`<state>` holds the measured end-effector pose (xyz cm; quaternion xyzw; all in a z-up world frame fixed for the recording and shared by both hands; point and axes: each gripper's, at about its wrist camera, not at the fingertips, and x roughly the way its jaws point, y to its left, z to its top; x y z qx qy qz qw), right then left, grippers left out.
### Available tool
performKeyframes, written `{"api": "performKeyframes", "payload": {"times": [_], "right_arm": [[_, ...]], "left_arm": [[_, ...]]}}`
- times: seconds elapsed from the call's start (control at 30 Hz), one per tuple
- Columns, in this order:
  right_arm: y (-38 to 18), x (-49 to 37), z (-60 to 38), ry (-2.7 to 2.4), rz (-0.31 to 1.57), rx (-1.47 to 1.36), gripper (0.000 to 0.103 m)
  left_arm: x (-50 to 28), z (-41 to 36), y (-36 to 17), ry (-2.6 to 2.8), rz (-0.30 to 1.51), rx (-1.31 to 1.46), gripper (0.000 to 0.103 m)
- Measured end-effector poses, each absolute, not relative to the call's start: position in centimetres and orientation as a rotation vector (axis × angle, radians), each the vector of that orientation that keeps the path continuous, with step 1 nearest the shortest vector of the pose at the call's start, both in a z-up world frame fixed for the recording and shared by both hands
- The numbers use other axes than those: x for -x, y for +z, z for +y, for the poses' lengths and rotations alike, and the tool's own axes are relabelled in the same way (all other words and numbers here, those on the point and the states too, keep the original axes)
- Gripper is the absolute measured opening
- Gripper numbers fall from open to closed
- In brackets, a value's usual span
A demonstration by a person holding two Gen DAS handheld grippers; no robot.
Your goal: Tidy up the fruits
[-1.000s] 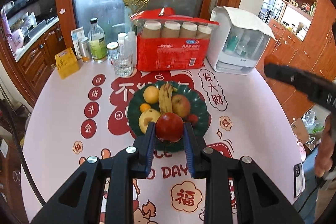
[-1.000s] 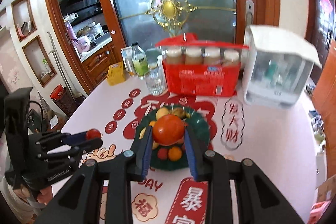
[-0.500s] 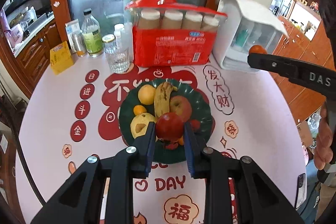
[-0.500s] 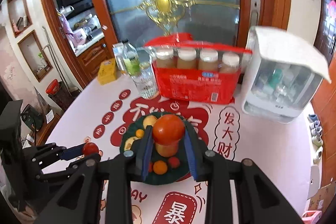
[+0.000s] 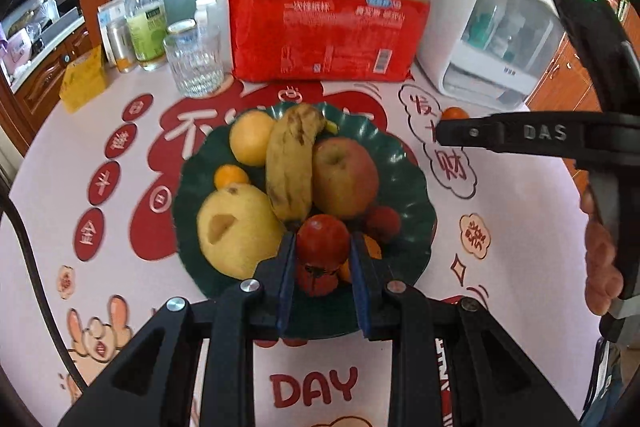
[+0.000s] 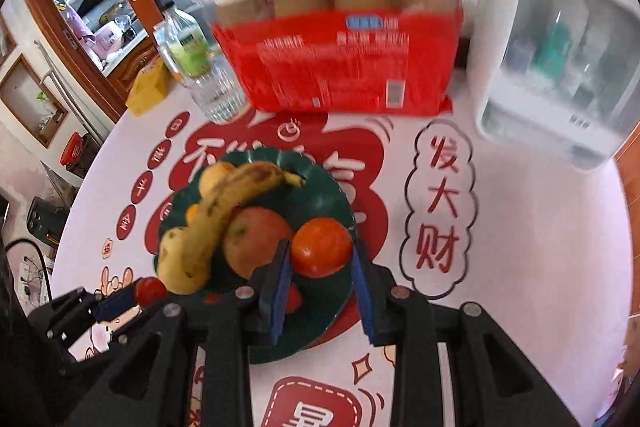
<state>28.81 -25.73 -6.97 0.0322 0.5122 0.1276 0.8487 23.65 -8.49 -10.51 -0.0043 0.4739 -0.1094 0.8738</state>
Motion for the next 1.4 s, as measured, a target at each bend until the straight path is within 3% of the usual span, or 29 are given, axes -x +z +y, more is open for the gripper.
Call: {"api": "performKeyframes", "payload": {"times": [0.43,0.83,1.03,1.2,1.33,1.4], "right_arm": [[-13.4,-30.5,-23.4,0.316,1.157,-0.016,0.030],[-14.2,-30.7,-22.5,0.291,1.159,0.036,0.030],[-13.7,-30.1,-22.6,0.294,1.141,0.032,0.036],[-13.1,-29.6,-22.9,0.303,1.126,0.023,0.040],[-12.6,-29.1,-23.1,0.304,1.114,0.019,0.040],[-12.5,-28.9,-23.3,0.304,1.110,0.014,0.040]], "left_arm": [[-24.1,-8.9,-13.4,-0.221,0.998,0.049,0.024],[-24.2,-8.9,-13.6,-0.190,1.004,0.052,0.024],[-24.3,-8.9,-13.9,-0.175,1.026,0.046,0.025],[-23.9,-8.9,-13.4,-0.170,1.004,0.041,0.049],[-23.6,-9.0,-13.1,-0.164,0.997,0.035,0.062],[-23.4,-9.0,-13.0,-0.142,0.990,0.020,0.076]]}}
